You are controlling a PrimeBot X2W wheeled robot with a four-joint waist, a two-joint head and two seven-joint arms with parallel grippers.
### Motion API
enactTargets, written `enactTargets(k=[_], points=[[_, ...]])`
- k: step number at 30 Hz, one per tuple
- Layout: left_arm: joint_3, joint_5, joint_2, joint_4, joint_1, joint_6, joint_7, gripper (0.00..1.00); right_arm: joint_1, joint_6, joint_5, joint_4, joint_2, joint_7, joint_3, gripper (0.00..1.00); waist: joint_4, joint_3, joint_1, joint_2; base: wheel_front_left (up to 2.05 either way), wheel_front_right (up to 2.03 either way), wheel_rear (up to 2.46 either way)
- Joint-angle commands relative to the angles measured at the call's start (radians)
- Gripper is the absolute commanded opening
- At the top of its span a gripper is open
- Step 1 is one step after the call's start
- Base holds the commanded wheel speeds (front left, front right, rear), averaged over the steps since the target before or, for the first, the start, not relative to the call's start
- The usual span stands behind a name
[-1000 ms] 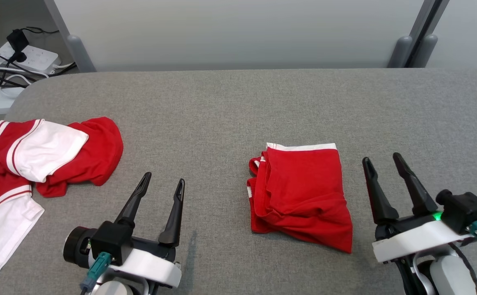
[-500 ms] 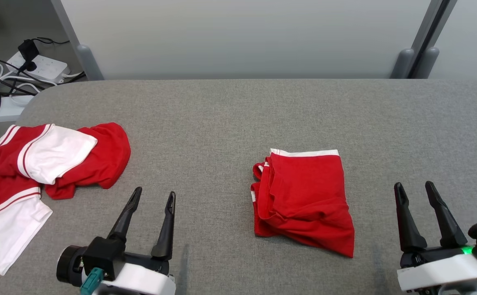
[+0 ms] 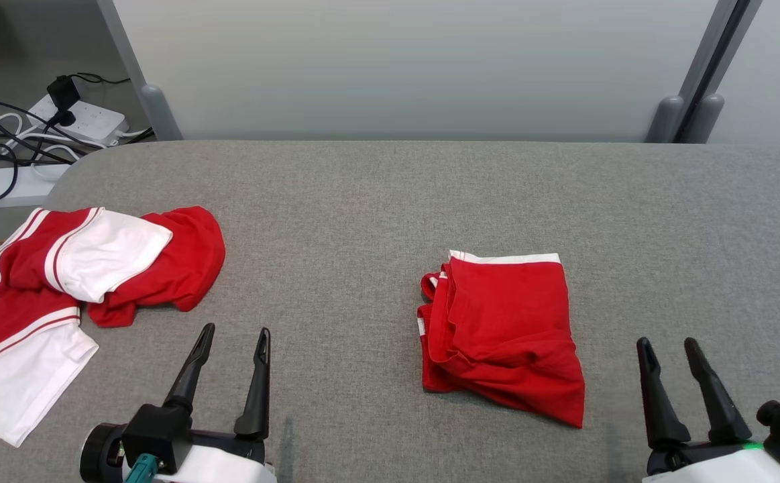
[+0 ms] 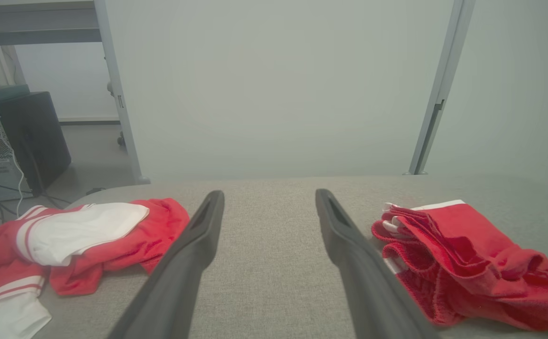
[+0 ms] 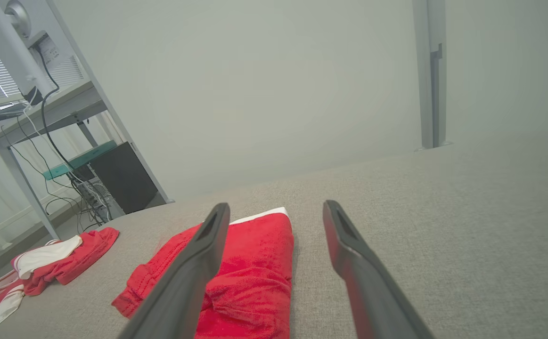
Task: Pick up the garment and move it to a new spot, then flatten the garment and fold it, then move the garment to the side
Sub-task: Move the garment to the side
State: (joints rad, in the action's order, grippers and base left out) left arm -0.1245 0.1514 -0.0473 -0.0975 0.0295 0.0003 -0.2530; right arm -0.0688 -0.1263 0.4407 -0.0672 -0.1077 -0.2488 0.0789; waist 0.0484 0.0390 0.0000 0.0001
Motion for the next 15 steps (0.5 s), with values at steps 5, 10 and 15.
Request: enactTargets(k=[5,10,15], points=[[0.032,-0.011,-0.003,0.030,-0.035,-0.004,-0.009,1.00,0.071,-0.004,0.189,-0.088,-0.038,-0.006,0.095,1.00,0.013,0.014,0.0000,-0.0001,0.00,0.00,0.00],[0.020,-0.013,-0.003,0.032,-0.043,-0.004,-0.009,1.00,0.173,-0.004,0.398,-0.164,-0.070,0.093,0.123,1.00,0.026,0.027,0.0000,-0.0001,0.00,0.00,0.00],[0.002,-0.019,-0.003,0.028,-0.056,-0.007,-0.009,1.00,0.269,-0.004,0.567,-0.250,-0.109,0.251,0.131,1.00,0.046,0.037,0.0000,-0.0001,0.00,0.00,0.00]])
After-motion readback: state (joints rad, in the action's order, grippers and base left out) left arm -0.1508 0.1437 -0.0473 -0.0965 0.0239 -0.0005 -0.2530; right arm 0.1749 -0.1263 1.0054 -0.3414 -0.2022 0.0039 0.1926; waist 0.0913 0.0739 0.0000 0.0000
